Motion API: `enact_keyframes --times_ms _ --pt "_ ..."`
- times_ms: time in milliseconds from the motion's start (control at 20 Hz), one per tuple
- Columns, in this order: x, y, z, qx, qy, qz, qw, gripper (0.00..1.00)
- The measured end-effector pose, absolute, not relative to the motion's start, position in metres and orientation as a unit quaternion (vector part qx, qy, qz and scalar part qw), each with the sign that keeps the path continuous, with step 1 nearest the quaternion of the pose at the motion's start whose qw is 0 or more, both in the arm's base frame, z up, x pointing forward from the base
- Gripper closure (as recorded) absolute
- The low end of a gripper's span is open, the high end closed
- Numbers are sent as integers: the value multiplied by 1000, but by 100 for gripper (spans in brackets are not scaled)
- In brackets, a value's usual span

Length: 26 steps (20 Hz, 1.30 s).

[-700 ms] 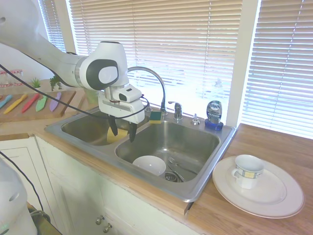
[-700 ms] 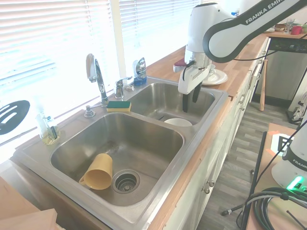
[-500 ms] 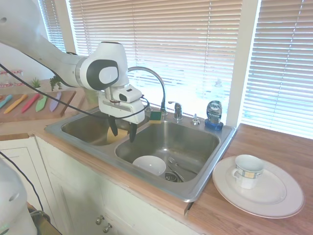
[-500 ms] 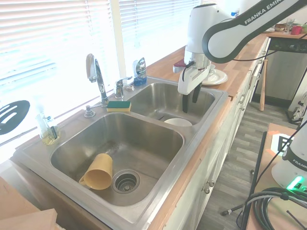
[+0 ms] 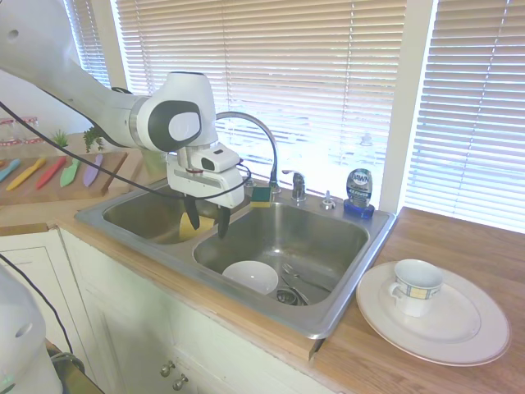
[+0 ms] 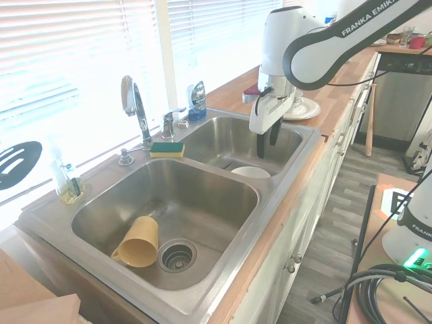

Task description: Turn on the faucet

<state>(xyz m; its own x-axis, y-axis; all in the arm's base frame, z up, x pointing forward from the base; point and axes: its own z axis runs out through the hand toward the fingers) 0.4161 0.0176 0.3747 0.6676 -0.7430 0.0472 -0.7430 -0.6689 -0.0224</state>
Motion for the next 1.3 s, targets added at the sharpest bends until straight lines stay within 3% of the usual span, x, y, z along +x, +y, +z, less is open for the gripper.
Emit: enact_keyframes --times_ms 1050,1300 --pt "420 11 372 -910 414 -26 0 100" --pt "454 14 378 -907 420 -39 7 100"
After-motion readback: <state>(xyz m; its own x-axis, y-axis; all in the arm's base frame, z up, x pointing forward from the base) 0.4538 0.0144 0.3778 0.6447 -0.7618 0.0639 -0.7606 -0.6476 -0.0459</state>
